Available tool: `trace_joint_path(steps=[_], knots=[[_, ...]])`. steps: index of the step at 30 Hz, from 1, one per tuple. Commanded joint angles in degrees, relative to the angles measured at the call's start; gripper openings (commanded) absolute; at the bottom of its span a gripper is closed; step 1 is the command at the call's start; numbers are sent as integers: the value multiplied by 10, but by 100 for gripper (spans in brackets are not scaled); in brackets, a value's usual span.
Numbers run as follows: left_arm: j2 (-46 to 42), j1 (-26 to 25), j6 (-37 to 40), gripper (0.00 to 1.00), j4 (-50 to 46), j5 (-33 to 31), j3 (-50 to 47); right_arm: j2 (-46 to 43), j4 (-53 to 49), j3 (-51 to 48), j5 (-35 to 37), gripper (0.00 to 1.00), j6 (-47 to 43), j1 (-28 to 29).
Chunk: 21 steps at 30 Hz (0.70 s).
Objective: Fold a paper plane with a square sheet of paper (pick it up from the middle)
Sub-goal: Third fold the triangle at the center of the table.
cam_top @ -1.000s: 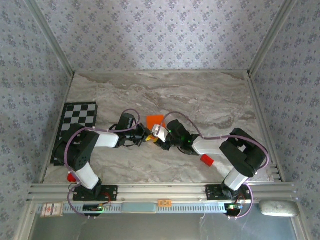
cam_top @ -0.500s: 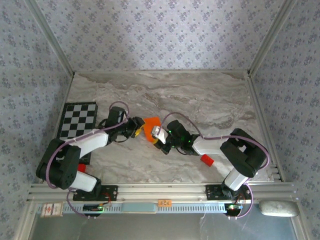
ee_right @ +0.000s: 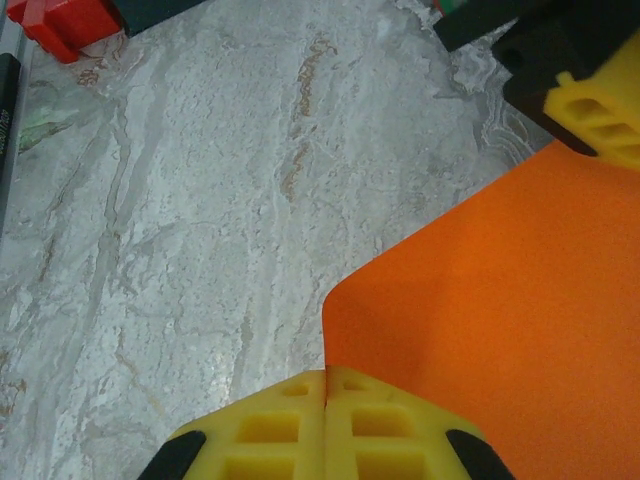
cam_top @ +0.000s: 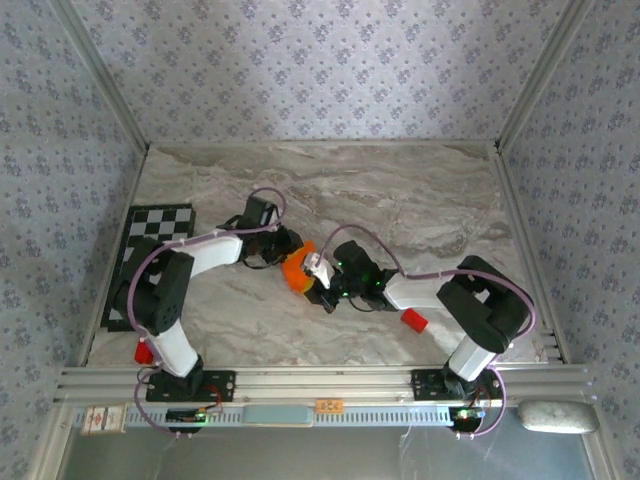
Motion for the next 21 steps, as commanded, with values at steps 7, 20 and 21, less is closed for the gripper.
trace_joint_path(steps=[7, 20, 21], knots=[[68, -13, 66, 11, -105, -46, 57, 21, -18, 18, -3, 0, 44, 0], [102, -17, 75, 1, -122, -62, 60, 32, -69, 48, 120, 1, 97, -4], [103, -18, 76, 1, -122, -61, 60, 35, -72, 51, 130, 1, 100, -4]])
